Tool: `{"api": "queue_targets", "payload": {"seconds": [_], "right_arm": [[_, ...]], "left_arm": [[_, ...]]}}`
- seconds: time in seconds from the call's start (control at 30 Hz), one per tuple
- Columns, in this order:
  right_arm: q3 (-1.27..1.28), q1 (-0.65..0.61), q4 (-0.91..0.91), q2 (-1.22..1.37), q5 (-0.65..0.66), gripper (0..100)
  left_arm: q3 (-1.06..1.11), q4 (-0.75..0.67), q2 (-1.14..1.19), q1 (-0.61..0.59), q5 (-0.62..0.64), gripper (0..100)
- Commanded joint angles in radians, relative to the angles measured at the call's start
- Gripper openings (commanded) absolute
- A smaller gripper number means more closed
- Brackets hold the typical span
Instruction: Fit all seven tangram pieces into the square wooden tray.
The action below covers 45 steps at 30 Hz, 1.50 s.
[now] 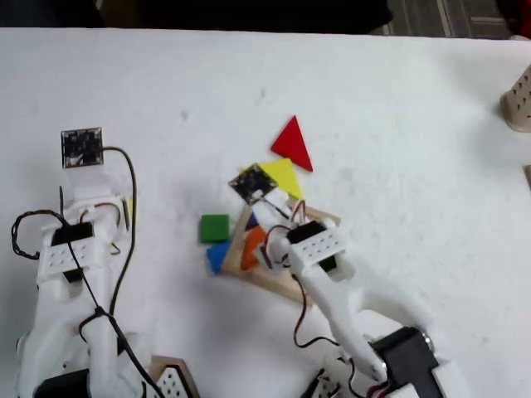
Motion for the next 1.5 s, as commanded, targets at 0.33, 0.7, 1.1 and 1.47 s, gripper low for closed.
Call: {"api": "queue_targets", "payload": {"seconds": [0.33,0.7,1.1,1.47], "right_arm": [[-0.06,-0.001,0.013,-0.004,-0.081,2.9],[-0.071,0.062,-0.018,0.007,-0.084,3.1],[-0.063,-0.082,-0.018,0.005,-0.086,2.9],[-0.041,0.133,0.15,-0.16,-0.086,2.8]], "left_arm": [[-0.017,-0.021,0.002,0.018,-0.014,18],[-0.017,-0.021,0.002,0.018,-0.014,18],[-0.017,-0.021,0.002,0.018,-0.014,18],[-0.017,-0.021,0.002,0.018,-0.014,18]]}}
